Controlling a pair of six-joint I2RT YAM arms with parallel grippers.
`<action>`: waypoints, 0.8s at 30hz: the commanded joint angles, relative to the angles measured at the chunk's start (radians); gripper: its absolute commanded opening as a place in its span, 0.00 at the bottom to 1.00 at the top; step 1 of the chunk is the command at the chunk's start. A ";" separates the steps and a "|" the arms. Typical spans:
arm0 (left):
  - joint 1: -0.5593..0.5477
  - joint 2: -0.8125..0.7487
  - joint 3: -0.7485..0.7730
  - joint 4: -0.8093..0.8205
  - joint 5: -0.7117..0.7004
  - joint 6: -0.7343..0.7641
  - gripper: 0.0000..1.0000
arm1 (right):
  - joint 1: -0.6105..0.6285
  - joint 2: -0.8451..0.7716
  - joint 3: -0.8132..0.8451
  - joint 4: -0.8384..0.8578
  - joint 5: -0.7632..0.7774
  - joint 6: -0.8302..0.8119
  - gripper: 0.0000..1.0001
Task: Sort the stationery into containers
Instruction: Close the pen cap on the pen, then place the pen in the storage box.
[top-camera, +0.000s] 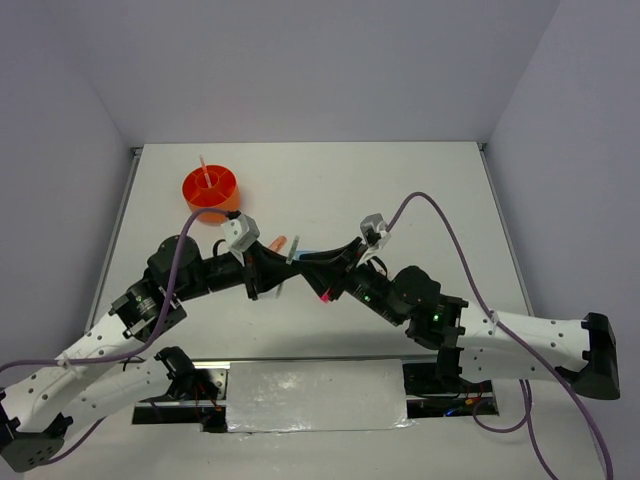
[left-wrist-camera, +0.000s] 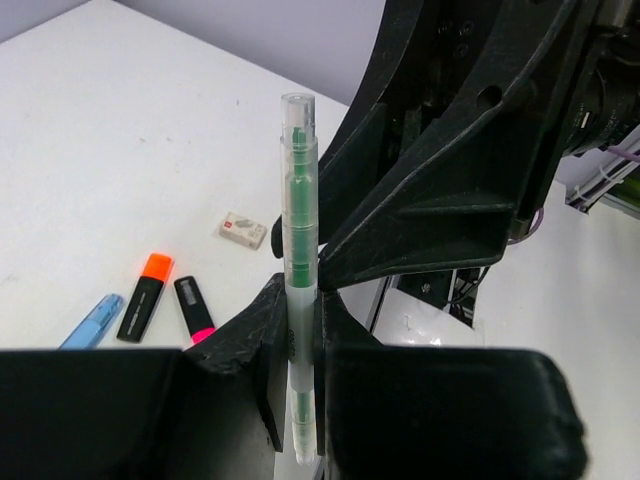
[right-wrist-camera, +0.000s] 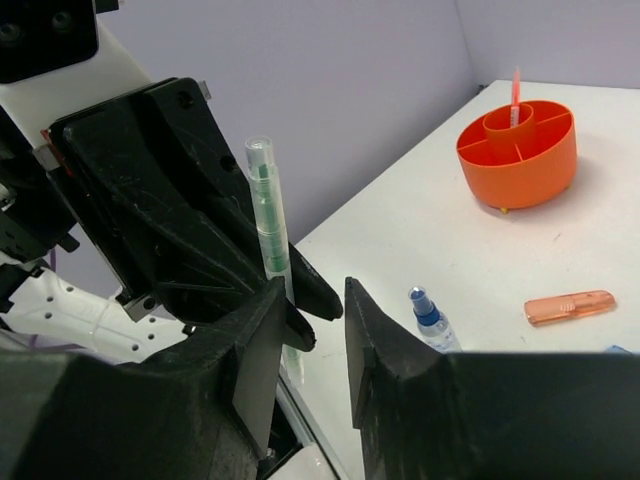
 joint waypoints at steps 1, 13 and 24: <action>-0.007 0.010 0.012 0.247 0.051 -0.024 0.00 | 0.005 0.005 0.021 -0.133 -0.030 -0.039 0.38; -0.027 0.038 0.059 0.161 -0.579 -0.066 0.00 | -0.022 -0.226 -0.060 -0.206 0.141 -0.069 0.61; 0.457 0.520 0.236 0.501 -1.061 -0.116 0.00 | -0.023 -0.441 -0.166 -0.291 0.135 -0.011 0.64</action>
